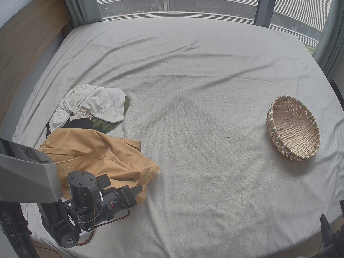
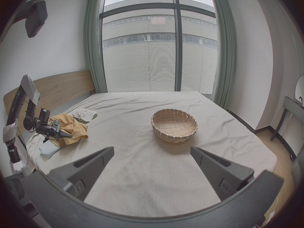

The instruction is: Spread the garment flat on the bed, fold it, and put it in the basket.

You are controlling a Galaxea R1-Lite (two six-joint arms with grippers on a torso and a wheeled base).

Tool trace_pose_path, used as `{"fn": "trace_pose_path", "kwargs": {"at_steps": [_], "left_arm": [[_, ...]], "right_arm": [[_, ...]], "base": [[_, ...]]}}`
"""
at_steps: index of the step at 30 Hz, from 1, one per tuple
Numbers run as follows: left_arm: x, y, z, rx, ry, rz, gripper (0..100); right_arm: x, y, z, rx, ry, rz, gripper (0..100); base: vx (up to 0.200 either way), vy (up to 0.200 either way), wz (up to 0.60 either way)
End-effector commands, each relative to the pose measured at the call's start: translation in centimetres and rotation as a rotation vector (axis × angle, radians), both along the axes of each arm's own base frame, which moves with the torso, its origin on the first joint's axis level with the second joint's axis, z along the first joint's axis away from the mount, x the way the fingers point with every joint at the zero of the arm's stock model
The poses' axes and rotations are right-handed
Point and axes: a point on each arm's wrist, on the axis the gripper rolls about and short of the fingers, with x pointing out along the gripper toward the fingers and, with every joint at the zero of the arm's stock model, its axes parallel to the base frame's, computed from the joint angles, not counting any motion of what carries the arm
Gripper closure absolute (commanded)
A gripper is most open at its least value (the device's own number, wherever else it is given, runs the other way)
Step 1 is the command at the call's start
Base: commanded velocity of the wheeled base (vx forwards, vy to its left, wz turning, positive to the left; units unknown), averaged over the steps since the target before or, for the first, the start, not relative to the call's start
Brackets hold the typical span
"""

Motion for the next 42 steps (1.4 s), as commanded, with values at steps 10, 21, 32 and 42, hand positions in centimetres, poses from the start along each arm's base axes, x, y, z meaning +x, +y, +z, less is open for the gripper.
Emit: {"fn": "trace_pose_path", "kwargs": {"at_steps": [10,21,32,42], "left_arm": [[-0.1,-2.0,-0.3,0.003,-0.014,-0.038,100],[-0.9,-6.1,-0.2,-0.006,-0.058,-0.124,100],[-0.7,-10.6,-0.8,-0.022,-0.096,-0.194,100],[-1.2,-13.1,-0.6,-0.060,-0.135,-0.251,100]], "right_arm": [[0.0,0.0,-0.5,0.000,0.003,0.000,0],[0.0,0.0,-0.5,0.000,0.003,0.000,0],[0.0,0.0,-0.5,0.000,0.003,0.002,0],[0.0,0.0,-0.5,0.000,0.003,0.000,0]], "base": [[0.000,0.000,0.00],[0.000,0.000,0.00],[0.000,0.000,0.00],[0.000,0.000,0.00]]}}
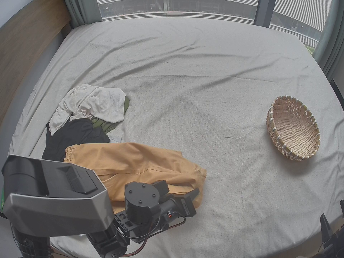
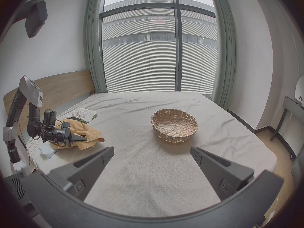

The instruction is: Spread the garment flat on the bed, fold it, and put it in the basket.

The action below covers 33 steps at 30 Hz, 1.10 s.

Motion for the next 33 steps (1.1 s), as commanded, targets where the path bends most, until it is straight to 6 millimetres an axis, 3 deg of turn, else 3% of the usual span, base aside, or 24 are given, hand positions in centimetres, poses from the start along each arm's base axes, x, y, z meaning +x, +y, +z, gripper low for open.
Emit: {"fn": "trace_pose_path", "kwargs": {"at_steps": [1,7,18,33], "left_arm": [[-0.4,-1.2,0.0,-0.014,-0.011,-0.031,100],[-0.8,-3.0,-0.1,-0.028,-0.023,-0.071,100],[0.1,-6.0,1.2,-0.094,-0.071,-0.106,100],[-0.6,-9.3,0.4,-0.113,-0.077,-0.184,100]], "right_arm": [[0.0,0.0,-0.5,0.000,0.003,0.001,0],[0.0,0.0,-0.5,0.000,0.003,0.002,0],[0.0,0.0,-0.5,0.000,0.003,0.001,0],[0.0,0.0,-0.5,0.000,0.003,0.002,0]], "base": [[0.000,0.000,0.00],[0.000,0.000,0.00],[0.000,0.000,0.00],[0.000,0.000,0.00]]}}
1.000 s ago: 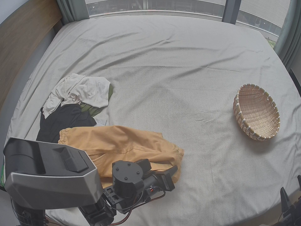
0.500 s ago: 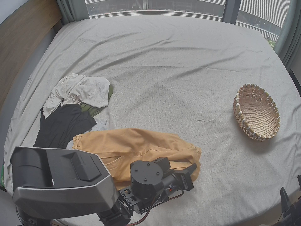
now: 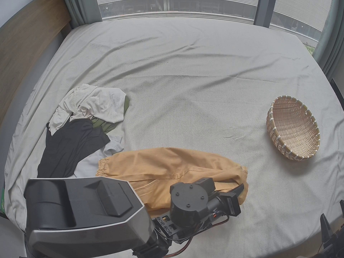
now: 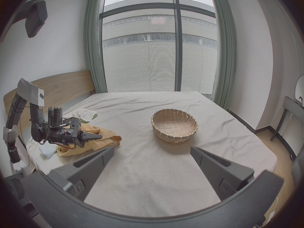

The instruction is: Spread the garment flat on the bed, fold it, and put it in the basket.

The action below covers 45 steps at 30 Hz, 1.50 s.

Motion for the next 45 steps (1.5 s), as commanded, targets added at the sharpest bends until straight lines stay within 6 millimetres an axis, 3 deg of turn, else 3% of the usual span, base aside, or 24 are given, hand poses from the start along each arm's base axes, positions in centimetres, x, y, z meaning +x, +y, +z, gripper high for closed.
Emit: {"fn": "trace_pose_path", "kwargs": {"at_steps": [1,22,38,39,45], "left_arm": [[-0.1,-0.8,-0.7,-0.001,0.000,-0.012,100],[0.3,-2.5,-0.8,-0.034,-0.016,-0.050,100],[0.1,-2.6,-1.4,-0.024,-0.010,-0.053,100],[0.1,-2.6,-1.5,-0.020,-0.007,-0.055,0],[-1.1,-2.9,-1.7,-0.018,-0.011,-0.069,0]], "right_arm": [[0.0,0.0,-0.5,0.000,0.003,-0.002,0],[0.0,0.0,-0.5,0.000,0.003,0.000,0],[0.0,0.0,-0.5,0.000,0.003,0.002,0],[0.0,0.0,-0.5,0.000,0.003,0.002,0],[0.0,0.0,-0.5,0.000,0.003,0.002,0]], "base": [[0.000,0.000,0.00],[0.000,0.000,0.00],[0.000,0.000,0.00],[0.000,0.000,0.00],[0.000,0.000,0.00]]}}
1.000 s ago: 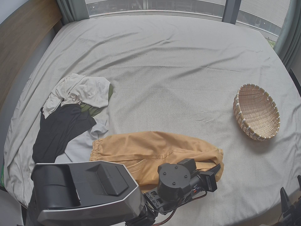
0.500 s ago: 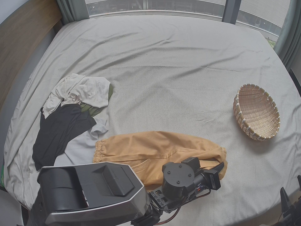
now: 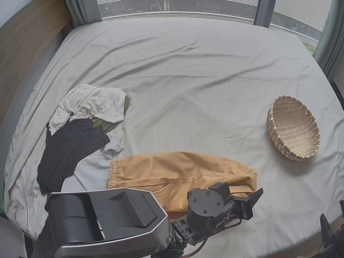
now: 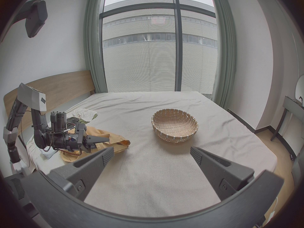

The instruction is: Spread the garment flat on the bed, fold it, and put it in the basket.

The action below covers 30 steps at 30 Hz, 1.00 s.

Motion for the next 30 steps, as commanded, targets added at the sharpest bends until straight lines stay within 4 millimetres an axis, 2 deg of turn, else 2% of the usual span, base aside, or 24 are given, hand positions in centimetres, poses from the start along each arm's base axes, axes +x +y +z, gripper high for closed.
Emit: {"fn": "trace_pose_path", "kwargs": {"at_steps": [1,7,10,13,17,24,25,30], "left_arm": [[-0.9,0.0,-0.3,0.010,0.002,-0.014,0],[-2.1,1.7,-0.5,0.025,0.000,-0.004,0],[-3.4,3.8,-1.0,0.068,0.021,-0.006,0],[-4.0,4.7,-0.8,0.076,0.023,-0.003,0],[-4.8,6.7,0.8,0.082,0.024,0.009,0],[-5.4,8.9,2.7,0.085,0.009,0.067,0],[-5.2,10.4,3.6,0.084,0.006,0.130,0],[-4.6,15.0,6.5,0.058,-0.029,0.249,0]], "right_arm": [[0.0,0.0,-0.5,0.000,0.003,0.000,0],[0.0,0.0,-0.5,0.000,0.003,0.000,0],[0.0,0.0,-0.5,0.000,0.003,0.000,0],[0.0,0.0,-0.5,0.000,0.003,0.000,0],[0.0,0.0,-0.5,0.000,0.003,0.000,0],[0.0,0.0,-0.5,0.000,0.003,0.000,0],[0.0,0.0,-0.5,0.000,0.003,0.000,0],[0.0,0.0,-0.5,0.000,0.004,0.000,0]], "base": [[0.000,0.000,0.00],[0.000,0.000,0.00],[0.000,0.000,0.00],[0.000,0.000,0.00],[0.000,0.000,0.00],[0.000,0.000,0.00],[0.000,0.000,0.00],[0.000,0.000,0.00]]}}
